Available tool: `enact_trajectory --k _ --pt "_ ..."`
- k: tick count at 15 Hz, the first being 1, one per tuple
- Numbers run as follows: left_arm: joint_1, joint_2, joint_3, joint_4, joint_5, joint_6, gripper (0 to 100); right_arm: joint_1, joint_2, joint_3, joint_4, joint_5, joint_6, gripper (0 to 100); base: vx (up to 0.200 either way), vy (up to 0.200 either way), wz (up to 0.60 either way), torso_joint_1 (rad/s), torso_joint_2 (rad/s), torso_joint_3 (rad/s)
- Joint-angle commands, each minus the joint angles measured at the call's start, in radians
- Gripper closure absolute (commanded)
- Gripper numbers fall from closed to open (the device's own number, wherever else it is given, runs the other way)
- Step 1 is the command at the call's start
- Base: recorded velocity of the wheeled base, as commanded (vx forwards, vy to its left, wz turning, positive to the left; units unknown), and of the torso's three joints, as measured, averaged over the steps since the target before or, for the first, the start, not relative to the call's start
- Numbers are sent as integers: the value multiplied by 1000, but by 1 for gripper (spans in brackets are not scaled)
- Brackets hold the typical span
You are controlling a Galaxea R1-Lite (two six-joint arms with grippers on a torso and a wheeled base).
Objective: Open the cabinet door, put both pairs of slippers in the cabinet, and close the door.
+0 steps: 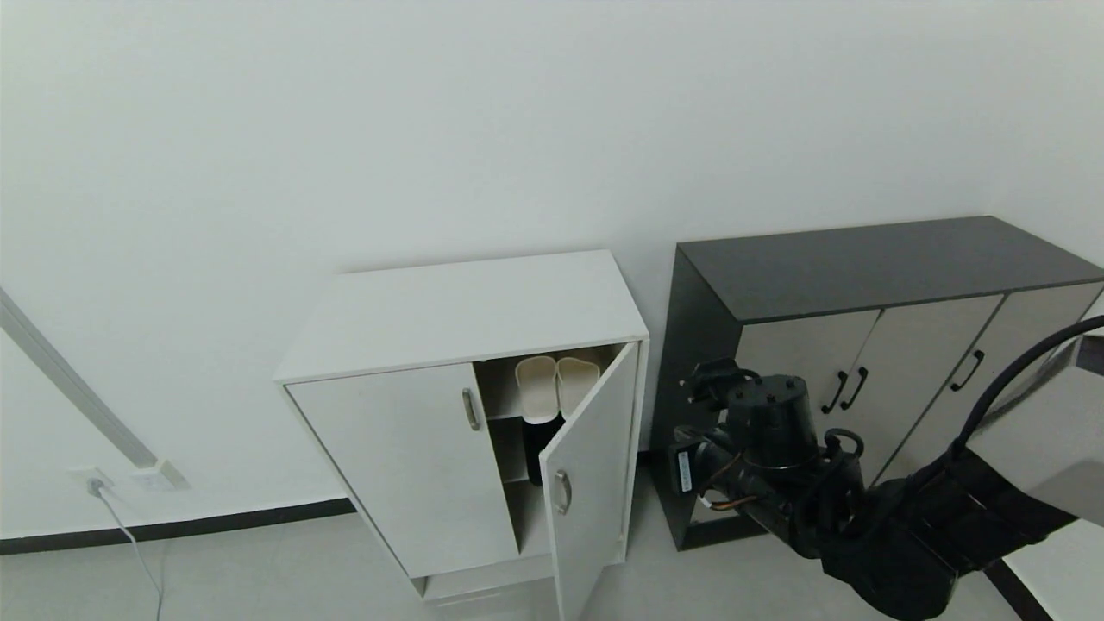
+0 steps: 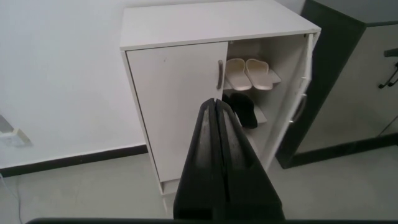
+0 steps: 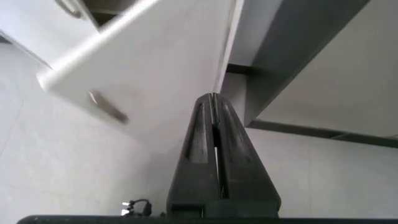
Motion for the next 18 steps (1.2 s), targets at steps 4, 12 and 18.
enact_trajectory --k 4,12,18 --pt "0 1 0 0 2 0 100 6 -10 34 -6 55 1 100 0 0 600 2 4 1" --pt "0 1 0 0 2 0 100 6 -16 105 -15 107 -35 100 0 0 0 0 0 0" --pt "0 1 0 0 2 -1 100 8 -11 197 -69 202 -95 100 0 0 0 0 0 0"
